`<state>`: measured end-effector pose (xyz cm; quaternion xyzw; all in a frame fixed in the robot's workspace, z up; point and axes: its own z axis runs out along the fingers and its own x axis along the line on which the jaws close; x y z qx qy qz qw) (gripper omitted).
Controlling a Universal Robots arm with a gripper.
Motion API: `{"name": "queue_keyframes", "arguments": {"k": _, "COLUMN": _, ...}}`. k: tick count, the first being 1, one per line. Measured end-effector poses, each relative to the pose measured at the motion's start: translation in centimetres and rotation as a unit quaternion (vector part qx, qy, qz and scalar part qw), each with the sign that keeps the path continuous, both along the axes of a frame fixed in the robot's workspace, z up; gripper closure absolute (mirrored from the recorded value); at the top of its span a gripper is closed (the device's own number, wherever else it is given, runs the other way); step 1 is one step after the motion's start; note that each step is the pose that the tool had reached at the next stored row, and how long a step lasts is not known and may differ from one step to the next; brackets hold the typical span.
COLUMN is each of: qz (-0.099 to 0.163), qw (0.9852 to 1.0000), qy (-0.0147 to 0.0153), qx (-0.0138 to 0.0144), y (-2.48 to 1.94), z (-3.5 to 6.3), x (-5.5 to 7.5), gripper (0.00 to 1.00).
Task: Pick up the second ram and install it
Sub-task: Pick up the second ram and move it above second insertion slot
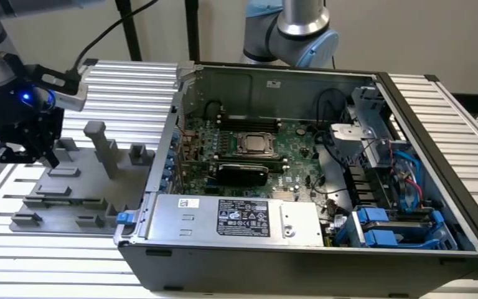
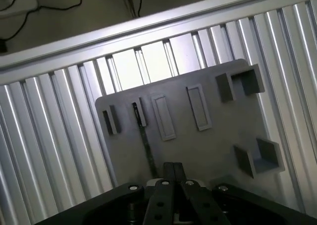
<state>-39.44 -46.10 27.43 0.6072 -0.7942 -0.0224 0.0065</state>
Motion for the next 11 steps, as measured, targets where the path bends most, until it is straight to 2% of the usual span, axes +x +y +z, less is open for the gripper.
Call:
{"name": "queue_keyframes", "arguments": {"k": 5, "qz": 0.020, "qw": 0.9998, "qy": -0.0016, "qx": -0.0002, "y": -0.14, "z": -0.09, "x": 0.00, "gripper": 1.00}}
{"name": "queue_keyframes", "arguments": {"k": 11, "qz": 0.028, "qw": 0.9996, "qy": -0.0031, "qx": -0.0003, "y": -1.00, "z": -0.28, "x": 0.00, "gripper": 1.00}}
